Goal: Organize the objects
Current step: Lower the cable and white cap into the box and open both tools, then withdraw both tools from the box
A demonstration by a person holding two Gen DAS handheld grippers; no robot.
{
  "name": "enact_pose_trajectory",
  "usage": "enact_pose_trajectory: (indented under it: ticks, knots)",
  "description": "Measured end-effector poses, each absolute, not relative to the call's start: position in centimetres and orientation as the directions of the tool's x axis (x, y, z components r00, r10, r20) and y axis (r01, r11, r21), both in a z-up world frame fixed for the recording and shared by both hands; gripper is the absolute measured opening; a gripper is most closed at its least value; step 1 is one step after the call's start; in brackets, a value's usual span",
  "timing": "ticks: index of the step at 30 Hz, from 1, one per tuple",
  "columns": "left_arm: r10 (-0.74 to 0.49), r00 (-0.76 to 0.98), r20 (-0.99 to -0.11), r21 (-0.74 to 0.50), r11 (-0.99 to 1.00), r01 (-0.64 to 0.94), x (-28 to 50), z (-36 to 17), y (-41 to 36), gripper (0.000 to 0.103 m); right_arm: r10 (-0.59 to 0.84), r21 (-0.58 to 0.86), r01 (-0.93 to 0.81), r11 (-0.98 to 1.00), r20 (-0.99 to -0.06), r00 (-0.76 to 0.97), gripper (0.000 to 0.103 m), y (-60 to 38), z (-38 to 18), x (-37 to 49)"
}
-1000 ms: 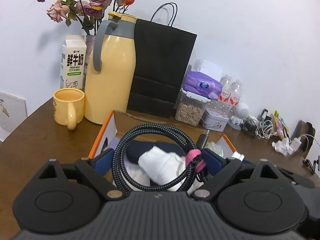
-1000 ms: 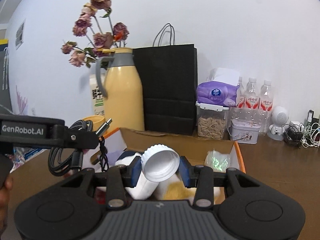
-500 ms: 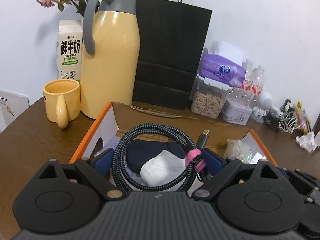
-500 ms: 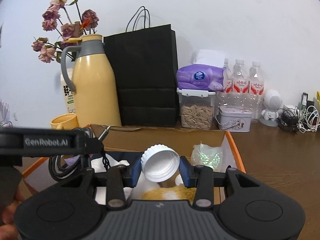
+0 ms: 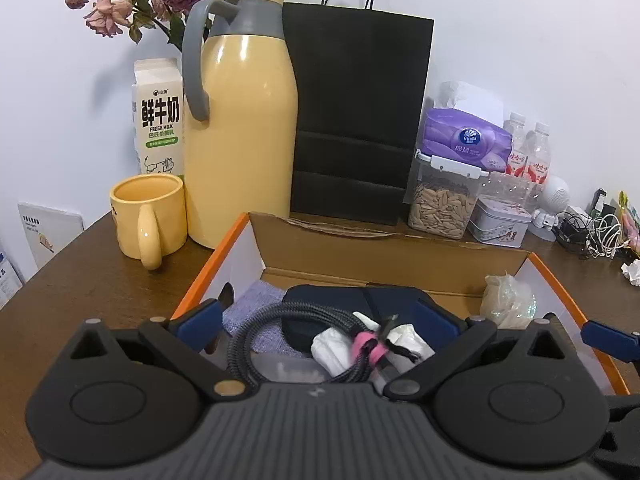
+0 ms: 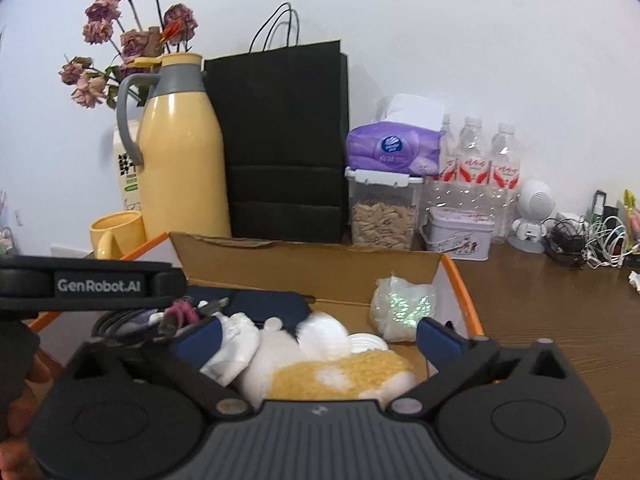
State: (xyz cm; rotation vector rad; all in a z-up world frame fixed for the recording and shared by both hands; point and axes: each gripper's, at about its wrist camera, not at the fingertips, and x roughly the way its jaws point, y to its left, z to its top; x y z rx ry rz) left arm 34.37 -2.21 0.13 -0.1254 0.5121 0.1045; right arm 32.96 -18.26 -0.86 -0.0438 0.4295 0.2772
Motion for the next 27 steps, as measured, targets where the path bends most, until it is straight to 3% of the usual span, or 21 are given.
enact_pose_trajectory:
  ticks: [17, 27]
  knots:
    - [0.036, 0.928, -0.37, -0.078, 0.994, -0.07, 30.4, 1.6, -2.2, 0.103, 0.26, -0.001, -0.283, 0.959, -0.39, 0.883, 0.103, -19.2, 0.0, 31.1]
    - [0.003, 0.935, -0.356, -0.008, 1.0, -0.006, 26.2, 1.5, -1.9, 0.103, 0.3, -0.036, -0.334, 0.942, -0.36, 0.884, 0.103, -20.1, 0.5, 27.6]
